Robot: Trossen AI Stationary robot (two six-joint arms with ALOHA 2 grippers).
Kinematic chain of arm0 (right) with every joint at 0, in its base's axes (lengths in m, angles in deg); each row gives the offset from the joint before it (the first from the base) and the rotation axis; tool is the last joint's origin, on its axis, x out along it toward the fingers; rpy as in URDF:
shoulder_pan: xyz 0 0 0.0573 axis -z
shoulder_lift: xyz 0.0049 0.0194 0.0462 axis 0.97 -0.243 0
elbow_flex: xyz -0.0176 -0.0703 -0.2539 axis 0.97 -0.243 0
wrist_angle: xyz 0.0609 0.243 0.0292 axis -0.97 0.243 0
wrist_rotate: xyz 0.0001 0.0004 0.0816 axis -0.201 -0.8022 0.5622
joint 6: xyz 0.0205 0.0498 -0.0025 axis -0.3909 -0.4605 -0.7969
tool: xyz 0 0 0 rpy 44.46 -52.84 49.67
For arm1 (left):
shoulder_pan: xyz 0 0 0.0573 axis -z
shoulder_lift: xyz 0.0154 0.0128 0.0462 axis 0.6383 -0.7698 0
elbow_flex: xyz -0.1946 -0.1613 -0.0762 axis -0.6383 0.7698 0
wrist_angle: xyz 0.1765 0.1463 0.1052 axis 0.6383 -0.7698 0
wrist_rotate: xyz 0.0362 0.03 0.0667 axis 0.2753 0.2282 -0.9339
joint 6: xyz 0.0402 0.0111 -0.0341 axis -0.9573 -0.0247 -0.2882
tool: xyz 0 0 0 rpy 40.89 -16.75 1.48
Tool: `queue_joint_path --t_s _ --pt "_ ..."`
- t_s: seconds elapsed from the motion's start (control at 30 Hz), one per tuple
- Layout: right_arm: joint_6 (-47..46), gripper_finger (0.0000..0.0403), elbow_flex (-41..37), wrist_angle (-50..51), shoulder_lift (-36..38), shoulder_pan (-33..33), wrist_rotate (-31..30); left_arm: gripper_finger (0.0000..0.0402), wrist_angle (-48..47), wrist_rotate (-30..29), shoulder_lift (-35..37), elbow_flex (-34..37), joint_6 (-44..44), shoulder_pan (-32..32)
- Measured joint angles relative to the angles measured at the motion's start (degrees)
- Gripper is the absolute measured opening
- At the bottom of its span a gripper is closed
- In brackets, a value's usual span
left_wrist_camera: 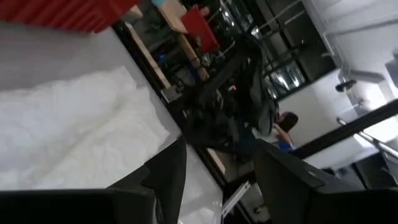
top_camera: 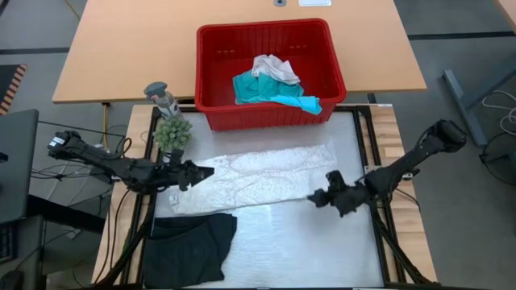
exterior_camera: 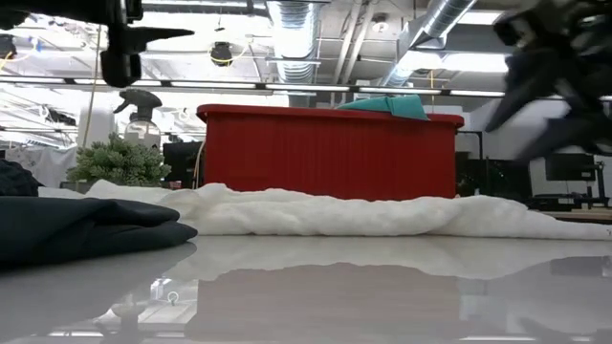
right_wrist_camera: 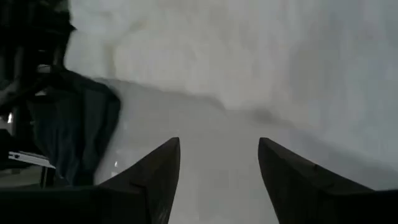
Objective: Fold Laundry from Bin
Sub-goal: Fold the white dress
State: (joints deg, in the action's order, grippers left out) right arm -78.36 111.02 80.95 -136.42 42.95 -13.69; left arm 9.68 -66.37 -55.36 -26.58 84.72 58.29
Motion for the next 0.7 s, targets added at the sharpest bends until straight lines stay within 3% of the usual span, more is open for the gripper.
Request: queue_joint_path --t_s 0.13,0.23,0.5,0.7 --pt "-16.23 0.0243 -0.06 5.19 -5.77 -5.21 -0.22 0.0172 1.21 0.68 -1.22 -0.02 -2.35 -1.76" --pt "-25.01 0.0241 -0.09 8.83 -6.86 -4.68 -3.09 0.0172 0.54 2.44 -1.22 -0.02 -3.04 -3.38" --pt "-16.47 0.0241 -0.09 11.69 4.65 9.52 -3.27 0.0172 0.24 15.96 0.55 -0.02 -5.92 -9.90" --pt "-2.67 0.0241 -0.09 17.49 14.40 23.51 1.13 0.0172 0.72 21.78 3.95 -0.08 -10.23 -14.93"
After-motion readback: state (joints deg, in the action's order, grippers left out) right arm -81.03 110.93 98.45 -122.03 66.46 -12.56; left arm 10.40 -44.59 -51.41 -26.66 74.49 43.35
